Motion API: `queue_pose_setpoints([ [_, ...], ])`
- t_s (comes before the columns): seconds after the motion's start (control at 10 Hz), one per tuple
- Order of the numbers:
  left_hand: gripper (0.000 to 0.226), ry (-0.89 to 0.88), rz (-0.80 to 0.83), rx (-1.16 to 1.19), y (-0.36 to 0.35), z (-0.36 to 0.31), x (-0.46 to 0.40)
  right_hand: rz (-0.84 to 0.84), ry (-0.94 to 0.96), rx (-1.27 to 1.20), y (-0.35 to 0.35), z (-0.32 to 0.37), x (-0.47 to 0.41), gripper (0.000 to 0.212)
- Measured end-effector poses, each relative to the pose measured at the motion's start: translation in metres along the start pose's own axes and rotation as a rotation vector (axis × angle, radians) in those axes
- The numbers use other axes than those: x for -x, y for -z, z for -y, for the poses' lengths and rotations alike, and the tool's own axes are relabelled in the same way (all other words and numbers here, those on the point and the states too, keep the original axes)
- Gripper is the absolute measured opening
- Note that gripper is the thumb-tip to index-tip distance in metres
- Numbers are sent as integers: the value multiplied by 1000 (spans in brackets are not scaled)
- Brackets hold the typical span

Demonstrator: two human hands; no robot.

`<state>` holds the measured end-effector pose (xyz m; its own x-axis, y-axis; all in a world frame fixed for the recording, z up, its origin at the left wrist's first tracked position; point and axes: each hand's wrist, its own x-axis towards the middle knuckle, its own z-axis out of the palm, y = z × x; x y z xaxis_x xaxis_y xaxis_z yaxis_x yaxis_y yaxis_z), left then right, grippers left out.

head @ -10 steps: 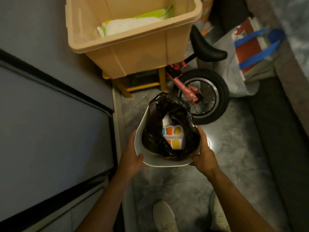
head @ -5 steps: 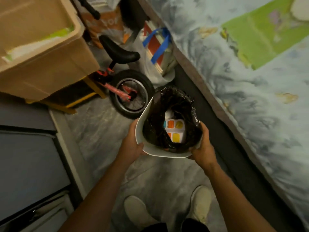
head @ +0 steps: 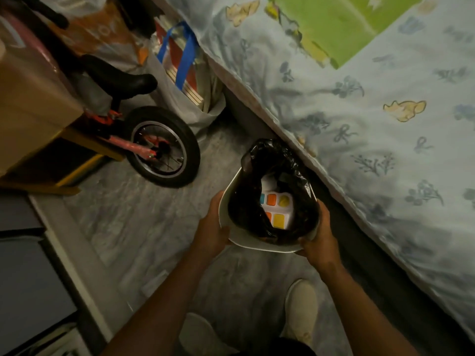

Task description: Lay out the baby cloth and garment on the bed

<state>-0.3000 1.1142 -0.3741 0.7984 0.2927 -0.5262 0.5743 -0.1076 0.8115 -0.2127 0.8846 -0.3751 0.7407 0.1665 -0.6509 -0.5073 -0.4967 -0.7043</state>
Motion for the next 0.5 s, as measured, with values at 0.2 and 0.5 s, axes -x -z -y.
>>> queue_pose_setpoints([
  [0.2,73,-22,-53,-47,-16,2,-14,-16,-2,-64,6,-14,-12,100],
  [0.5,53,200,-192,-528,-17,-54,-23,33,23,221,30,47,-13,59],
])
